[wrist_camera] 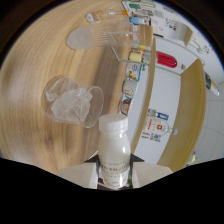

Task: Make me a cup of Mount Fuji.

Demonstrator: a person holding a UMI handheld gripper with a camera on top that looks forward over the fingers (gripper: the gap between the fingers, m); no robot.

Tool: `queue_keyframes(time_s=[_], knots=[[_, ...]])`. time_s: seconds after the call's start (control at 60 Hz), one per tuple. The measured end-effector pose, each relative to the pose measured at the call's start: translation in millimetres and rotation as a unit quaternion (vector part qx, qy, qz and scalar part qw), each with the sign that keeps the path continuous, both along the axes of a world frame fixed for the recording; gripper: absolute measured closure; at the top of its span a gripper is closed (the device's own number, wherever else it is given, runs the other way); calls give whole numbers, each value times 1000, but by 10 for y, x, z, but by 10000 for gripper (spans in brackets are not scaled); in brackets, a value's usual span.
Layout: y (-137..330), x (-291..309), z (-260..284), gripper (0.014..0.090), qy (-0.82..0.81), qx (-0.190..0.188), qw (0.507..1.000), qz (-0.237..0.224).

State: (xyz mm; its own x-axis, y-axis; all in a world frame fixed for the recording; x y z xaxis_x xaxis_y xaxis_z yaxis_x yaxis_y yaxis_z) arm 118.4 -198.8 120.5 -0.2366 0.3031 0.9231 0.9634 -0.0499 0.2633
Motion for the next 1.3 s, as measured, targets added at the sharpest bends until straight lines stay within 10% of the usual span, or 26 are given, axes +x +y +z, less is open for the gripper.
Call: queue_keyframes(time_s=[0.533, 0.783, 1.3], knots=[[14, -69, 81, 576, -78, -4, 997, 24], [-91, -203, 337, 574, 161, 5, 987, -3], [-205, 88, -143, 571, 742, -20, 648, -170]])
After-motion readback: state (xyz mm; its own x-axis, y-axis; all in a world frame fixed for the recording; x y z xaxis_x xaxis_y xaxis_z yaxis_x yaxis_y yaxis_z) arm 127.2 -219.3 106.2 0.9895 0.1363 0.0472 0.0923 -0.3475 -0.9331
